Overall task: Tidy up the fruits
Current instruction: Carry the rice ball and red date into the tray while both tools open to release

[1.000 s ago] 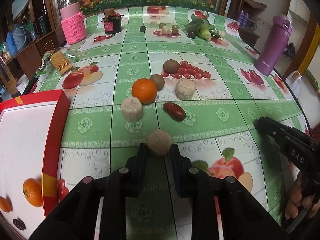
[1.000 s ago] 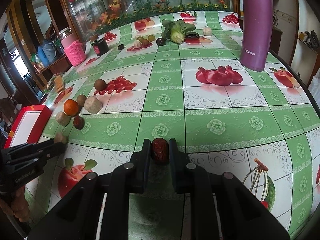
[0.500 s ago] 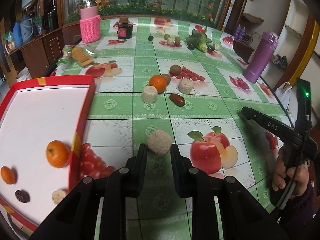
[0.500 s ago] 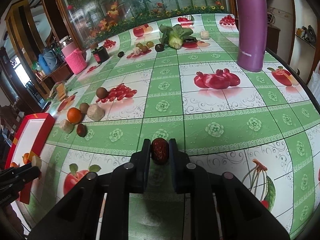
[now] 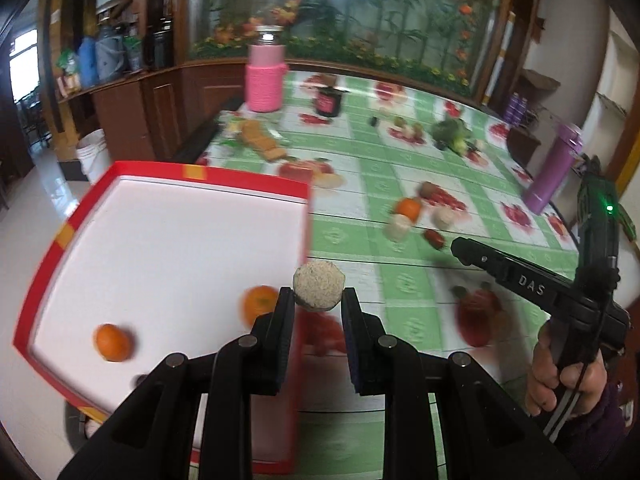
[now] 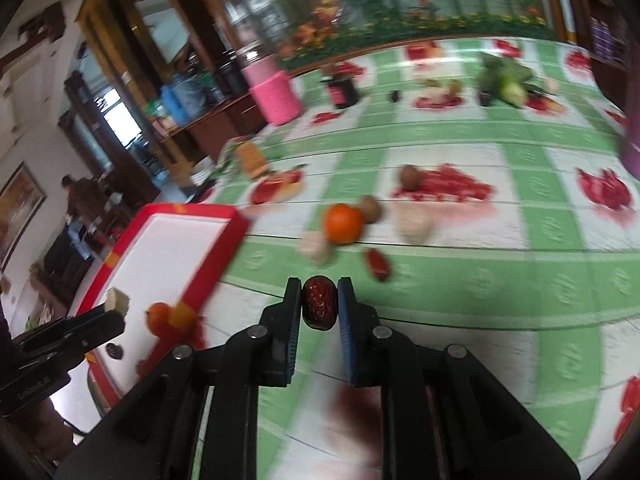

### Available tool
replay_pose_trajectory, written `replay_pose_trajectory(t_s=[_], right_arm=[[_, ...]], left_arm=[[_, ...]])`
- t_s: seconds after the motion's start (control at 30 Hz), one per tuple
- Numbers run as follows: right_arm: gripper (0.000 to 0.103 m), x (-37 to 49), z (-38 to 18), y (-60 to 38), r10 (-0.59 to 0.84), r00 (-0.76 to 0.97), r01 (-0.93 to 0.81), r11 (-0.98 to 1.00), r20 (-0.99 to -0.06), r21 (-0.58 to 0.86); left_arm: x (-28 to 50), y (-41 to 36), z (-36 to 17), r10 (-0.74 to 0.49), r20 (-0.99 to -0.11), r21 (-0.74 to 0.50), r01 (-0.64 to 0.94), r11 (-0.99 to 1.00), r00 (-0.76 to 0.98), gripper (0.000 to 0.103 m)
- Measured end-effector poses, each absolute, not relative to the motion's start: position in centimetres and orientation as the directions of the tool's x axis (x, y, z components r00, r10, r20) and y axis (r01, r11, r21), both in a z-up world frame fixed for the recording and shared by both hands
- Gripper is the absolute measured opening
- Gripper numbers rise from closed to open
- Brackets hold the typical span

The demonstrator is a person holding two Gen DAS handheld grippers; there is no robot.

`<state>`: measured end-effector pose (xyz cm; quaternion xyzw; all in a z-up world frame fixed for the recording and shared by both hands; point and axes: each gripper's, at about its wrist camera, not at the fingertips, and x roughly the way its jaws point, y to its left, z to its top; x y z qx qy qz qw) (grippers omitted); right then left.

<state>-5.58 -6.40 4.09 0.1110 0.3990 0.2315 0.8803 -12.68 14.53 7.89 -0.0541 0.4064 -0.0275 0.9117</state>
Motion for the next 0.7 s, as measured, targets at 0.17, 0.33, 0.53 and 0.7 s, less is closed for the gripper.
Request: replay_pose_trajectory(t_s=[0.17,0.33,0.53,0.7], right_arm=[[0.02,-4.5,5.1,0.0,0.553,0.526,-0.415,0.83,-0.646,0.373],[0.02,-3.1,5.6,5.3,0.581,0.473,-0.457,0.805,-0.663,0.379],[0.02,-2.5,4.4,9.9,0.591,0.421,-0.481,0.789,-0.688,0.383],[0.02,-2.5,3.7,11.9,0.596,0.393,-0.501,0.777,-0.7,0.381]], left_arm=[[-12.6,19.5,7.8,0.006,-0.747,-0.088,-0.108,0.99,0.665,0.023],[-12.1,24.2,7.4,0.082,-0.758,-0.072,-0.207,0.976,0.647,0.023],[-11.1,27.6,5.7,0.12,-0.798,-0.06,-0.277,0.959,0.591,0.023],[-11.0,28.7,4.3,0.126,-0.818,-0.056,-0.295,0.954,0.561,0.023]])
